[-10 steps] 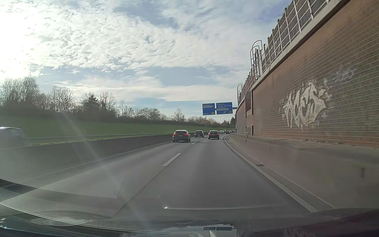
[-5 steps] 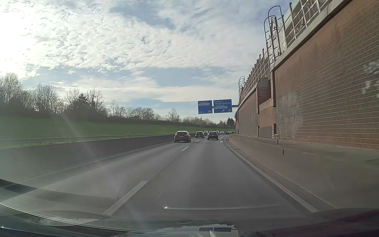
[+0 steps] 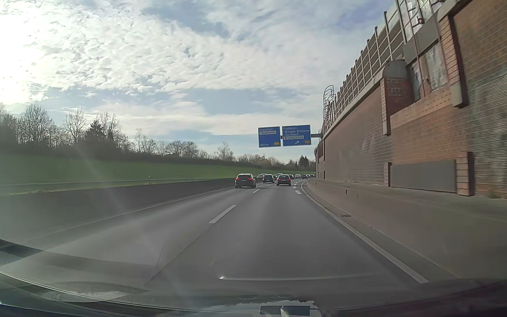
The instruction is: Follow the waypoints while adhering to traffic rules and regulations
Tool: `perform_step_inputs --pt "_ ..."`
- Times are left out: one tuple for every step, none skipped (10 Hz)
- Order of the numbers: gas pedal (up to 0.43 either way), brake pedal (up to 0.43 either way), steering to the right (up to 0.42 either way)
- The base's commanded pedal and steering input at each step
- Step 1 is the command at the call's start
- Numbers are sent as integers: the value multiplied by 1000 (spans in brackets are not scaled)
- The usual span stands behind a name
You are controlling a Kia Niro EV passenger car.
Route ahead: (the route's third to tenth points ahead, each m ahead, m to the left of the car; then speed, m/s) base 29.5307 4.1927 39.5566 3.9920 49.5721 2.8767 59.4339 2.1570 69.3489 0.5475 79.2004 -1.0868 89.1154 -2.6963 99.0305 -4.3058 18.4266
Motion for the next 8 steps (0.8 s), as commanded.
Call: perform_step_inputs --pt "209 0 5" --pt "209 0 4" --pt "209 0 4" --pt "209 0 5" --pt "209 0 5" --pt "209 0 4" --pt "209 0 5" --pt "209 0 5"
